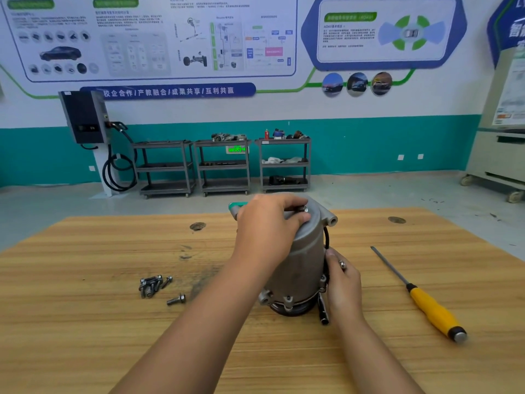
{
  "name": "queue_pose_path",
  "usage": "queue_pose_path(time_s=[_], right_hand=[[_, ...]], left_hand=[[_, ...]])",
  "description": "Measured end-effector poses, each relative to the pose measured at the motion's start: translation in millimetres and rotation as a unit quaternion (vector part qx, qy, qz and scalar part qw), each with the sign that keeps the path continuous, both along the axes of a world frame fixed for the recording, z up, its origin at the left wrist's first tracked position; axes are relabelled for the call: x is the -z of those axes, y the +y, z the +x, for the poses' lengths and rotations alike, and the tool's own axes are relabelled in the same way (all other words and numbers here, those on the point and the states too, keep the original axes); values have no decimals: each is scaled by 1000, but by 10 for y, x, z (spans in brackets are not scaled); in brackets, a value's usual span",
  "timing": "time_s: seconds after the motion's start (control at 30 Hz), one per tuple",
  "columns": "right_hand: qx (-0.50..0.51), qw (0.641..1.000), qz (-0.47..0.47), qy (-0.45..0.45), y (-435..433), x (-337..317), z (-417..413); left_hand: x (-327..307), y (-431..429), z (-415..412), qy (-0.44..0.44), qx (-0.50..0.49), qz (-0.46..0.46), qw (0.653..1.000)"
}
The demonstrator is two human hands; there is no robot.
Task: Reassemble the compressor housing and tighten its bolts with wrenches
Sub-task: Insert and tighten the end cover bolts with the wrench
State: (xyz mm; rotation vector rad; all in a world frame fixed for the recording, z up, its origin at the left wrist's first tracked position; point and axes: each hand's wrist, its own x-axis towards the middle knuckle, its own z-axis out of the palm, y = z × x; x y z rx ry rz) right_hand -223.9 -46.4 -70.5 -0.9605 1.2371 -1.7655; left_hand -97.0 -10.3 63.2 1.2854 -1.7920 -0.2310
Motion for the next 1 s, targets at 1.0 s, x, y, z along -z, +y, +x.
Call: queue_pose_path(time_s=[1.0], right_hand=[[191, 980, -57, 2, 133, -318, -408]], left_hand=[[1357, -183, 338, 301, 86, 41, 949]])
